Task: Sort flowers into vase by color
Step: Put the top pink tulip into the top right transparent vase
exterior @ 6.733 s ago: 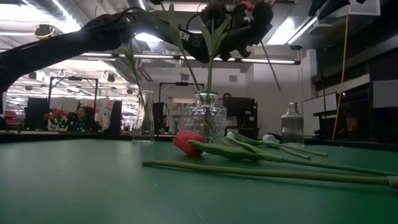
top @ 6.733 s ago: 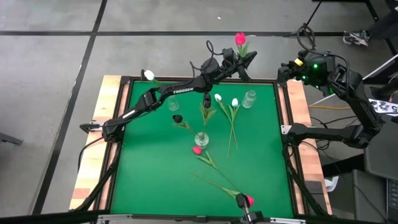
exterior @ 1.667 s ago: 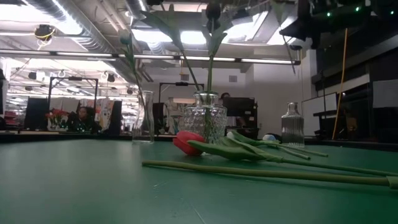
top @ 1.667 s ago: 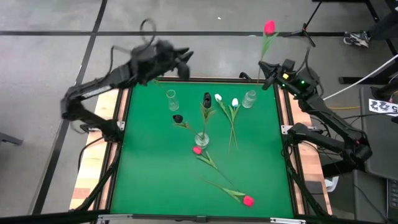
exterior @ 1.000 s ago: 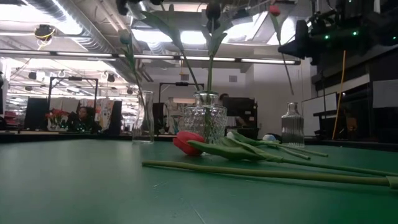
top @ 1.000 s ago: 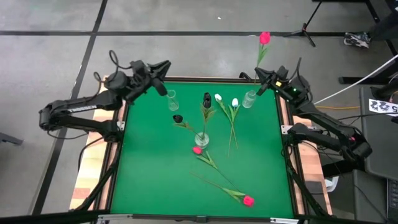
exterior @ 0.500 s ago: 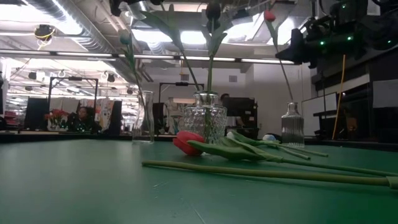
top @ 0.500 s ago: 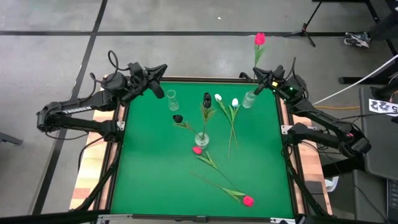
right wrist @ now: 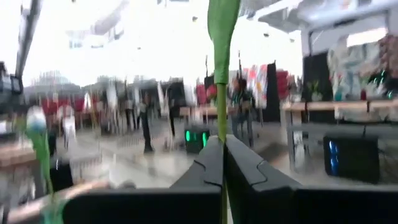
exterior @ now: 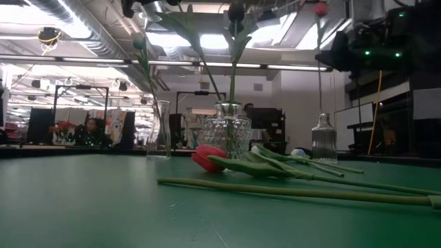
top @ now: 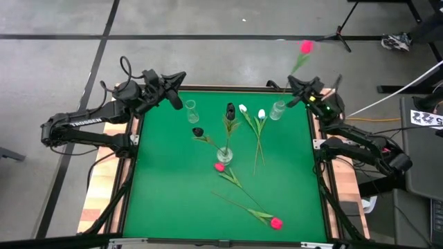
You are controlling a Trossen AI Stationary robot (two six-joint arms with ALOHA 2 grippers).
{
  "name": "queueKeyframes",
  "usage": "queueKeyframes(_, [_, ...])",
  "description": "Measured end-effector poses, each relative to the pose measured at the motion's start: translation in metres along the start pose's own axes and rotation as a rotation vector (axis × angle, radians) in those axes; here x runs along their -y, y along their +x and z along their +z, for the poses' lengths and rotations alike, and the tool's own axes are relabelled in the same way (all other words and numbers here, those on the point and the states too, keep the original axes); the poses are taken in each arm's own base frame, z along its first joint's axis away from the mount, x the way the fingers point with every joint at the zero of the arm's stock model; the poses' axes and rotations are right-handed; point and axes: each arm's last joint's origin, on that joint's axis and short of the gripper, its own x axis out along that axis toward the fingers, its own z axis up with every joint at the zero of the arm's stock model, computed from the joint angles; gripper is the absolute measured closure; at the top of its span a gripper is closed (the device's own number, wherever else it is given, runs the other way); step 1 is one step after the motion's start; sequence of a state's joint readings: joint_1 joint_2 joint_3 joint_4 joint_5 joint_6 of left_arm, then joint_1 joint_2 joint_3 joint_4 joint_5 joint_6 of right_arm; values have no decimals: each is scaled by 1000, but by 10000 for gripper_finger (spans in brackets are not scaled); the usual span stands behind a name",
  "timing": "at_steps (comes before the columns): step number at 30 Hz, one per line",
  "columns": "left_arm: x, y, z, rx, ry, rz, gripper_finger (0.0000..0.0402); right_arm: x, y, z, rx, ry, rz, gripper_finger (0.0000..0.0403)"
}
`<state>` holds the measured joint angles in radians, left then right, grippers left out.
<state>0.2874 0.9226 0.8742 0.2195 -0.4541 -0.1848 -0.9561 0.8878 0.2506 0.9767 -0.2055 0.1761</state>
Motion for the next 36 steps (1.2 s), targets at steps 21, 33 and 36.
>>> queueKeyframes(21, [0, 0, 0, 0, -3, 0, 397, 5, -5, -11, -98, -33, 12, 403])
queueKeyframes(33, [0, 0, 0, 0, -3, 1, 394, 4, -27, -32, -76, -35, 3, 403])
queueKeyframes(36, [0, 0, 0, 0, -2, 1, 394, 4, -31, -36, -92, -15, -1, 403])
